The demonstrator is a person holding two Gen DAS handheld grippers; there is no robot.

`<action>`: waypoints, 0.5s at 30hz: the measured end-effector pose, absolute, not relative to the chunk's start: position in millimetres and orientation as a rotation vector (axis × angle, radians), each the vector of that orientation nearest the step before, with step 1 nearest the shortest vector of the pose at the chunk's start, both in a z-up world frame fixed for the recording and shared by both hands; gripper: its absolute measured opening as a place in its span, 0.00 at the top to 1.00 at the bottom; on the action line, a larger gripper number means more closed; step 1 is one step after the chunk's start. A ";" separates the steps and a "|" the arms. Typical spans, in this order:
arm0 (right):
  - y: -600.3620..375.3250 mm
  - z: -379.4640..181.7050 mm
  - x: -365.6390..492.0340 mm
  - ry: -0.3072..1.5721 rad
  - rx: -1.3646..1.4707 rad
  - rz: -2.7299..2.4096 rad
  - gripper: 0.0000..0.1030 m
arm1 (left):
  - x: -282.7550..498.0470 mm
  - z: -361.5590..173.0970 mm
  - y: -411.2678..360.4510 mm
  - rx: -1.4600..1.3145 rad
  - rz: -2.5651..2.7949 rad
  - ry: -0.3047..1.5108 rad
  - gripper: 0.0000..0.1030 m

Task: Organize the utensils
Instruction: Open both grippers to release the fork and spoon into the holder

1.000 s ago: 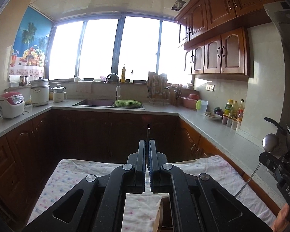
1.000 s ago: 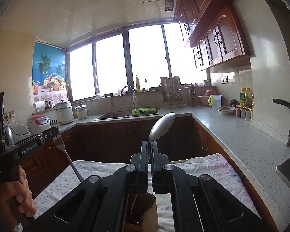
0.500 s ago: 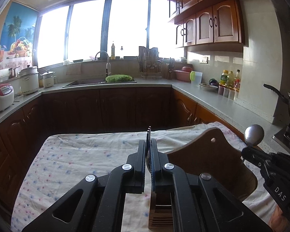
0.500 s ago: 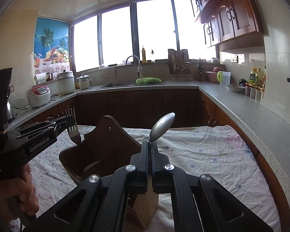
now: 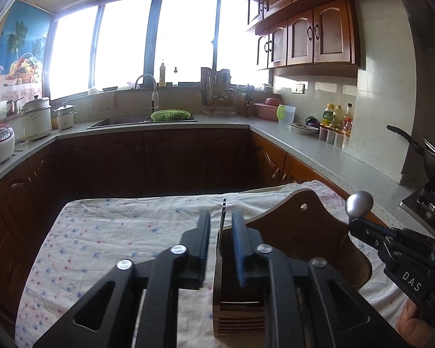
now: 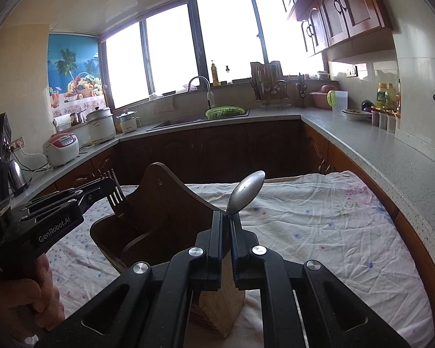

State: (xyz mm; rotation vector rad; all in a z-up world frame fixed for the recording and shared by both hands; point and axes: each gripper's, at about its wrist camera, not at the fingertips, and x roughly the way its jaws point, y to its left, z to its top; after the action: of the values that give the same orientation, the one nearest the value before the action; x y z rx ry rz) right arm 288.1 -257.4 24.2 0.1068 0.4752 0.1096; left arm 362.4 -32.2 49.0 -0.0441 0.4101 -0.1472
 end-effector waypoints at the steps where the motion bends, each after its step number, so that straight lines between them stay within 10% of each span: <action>1: -259.4 26.2 286.8 0.472 0.115 0.103 0.91 | 358.8 51.6 -29.9 -0.047 -0.138 0.400 0.65; 5: -269.0 35.8 276.1 0.442 0.163 0.095 0.47 | 341.3 59.9 -18.8 -0.070 -0.113 0.375 0.41; 15: -284.2 50.8 225.8 0.432 0.242 0.081 0.06 | 272.4 52.0 14.6 -0.167 -0.057 0.429 0.13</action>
State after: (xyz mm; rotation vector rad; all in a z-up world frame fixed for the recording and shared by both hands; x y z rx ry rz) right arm 225.8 -284.2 50.8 0.2418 0.4323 0.0810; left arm 272.4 14.6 52.0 -0.1670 0.4286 -0.0567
